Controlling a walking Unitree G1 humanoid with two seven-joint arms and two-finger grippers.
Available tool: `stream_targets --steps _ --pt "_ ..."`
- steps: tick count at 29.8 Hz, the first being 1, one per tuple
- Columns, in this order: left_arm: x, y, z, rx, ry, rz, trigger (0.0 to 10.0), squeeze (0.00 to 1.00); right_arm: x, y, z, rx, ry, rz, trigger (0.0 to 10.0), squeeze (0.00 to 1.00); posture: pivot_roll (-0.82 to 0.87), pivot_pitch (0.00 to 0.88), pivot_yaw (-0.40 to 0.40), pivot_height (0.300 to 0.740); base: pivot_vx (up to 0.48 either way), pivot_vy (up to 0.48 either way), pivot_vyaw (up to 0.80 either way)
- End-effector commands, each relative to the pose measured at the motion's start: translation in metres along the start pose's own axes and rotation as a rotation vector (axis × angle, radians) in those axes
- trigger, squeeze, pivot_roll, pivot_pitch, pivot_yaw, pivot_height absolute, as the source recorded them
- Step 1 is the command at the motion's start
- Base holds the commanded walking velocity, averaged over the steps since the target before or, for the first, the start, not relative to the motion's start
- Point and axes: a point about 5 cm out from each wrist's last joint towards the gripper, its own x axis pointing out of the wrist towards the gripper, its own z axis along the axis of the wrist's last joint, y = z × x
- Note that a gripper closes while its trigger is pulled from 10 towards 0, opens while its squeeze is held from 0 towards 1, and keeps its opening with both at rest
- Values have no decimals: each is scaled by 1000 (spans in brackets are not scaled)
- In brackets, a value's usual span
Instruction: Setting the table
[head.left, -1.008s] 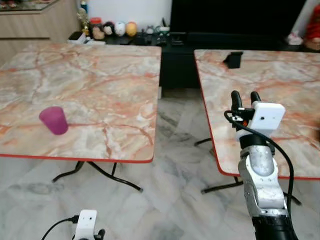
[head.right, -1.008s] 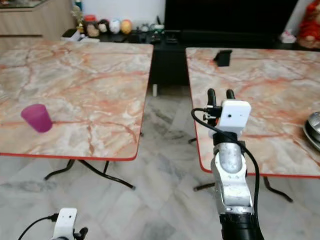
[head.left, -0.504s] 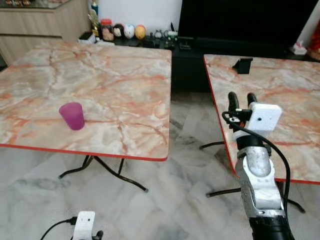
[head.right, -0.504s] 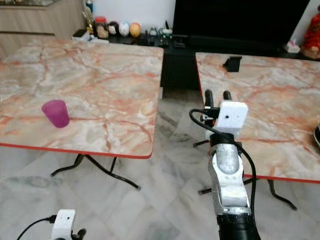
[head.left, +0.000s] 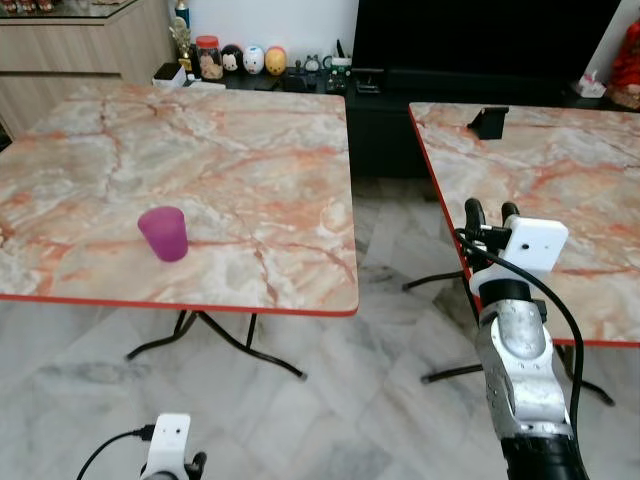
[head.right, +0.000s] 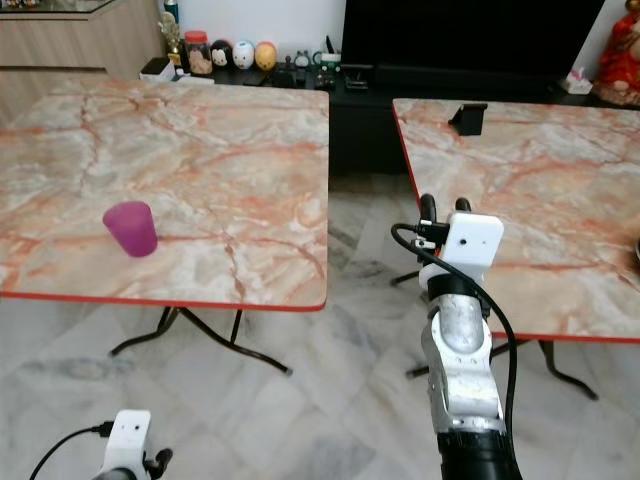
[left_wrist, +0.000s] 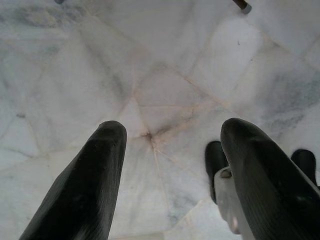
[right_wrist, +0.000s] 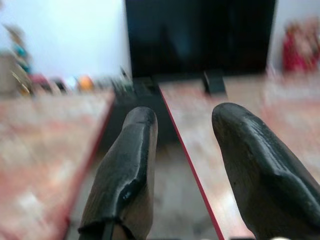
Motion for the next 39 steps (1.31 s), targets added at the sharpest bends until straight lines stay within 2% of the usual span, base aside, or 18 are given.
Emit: stream_targets --steps 1,8,12,19,23,27,28,29,30,31,33,36,39 --pt "-1 0 -5 9 17 -5 10000 0 -3 -7 -14 -1 66 -22 10000 0 -9 0 -12 740 0 0 0" --pt "-1 0 -4 10 16 -7 10000 0 -17 -14 -58 2 228 12 10000 0 -5 0 -11 740 0 0 0" --pt "-1 0 -4 11 16 -8 10000 0 -23 -14 -73 8 280 56 10000 0 -4 0 -11 740 0 0 0" --pt "-1 0 -5 11 16 -10 10000 0 -43 -16 -111 14 453 88 10000 0 -5 0 -11 740 0 0 0" --pt "-1 0 -5 10 16 -10 10000 0 -71 -15 -142 14 601 113 10000 0 1 0 -14 740 0 0 0" --pt "-1 0 -5 11 17 -11 10000 0 -97 -16 -162 58 717 72 10000 0 -11 0 -9 740 0 0 0" --pt "-1 0 -5 11 17 -11 10000 0 -97 -16 -162 58 717 72 10000 0 -11 0 -9 740 0 0 0" --pt "-1 0 -5 14 17 -13 10000 0 -112 -15 -173 47 782 77 10000 0 -10 0 -7 740 0 0 0" --pt "-1 0 -5 14 17 -13 10000 0 -112 -15 -173 47 782 77 10000 0 -10 0 -7 740 0 0 0" --pt "-1 -1 -5 14 17 -14 10000 0 -129 -15 -183 -4 864 91 10000 0 -1 0 -12 740 0 0 0" --pt "-1 -1 -4 10 15 -13 10000 0 -142 -17 -190 -55 922 109 10000 0 3 0 -13 740 0 0 0" --pt "-1 0 -5 5 16 -9 10000 0 -166 -30 -199 -49 1023 42 10000 0 3 0 -13 740 0 0 0" --pt "-1 0 -5 3 18 -8 10000 0 -169 -32 -200 -49 1034 34 10000 0 3 0 -13 740 0 0 0"
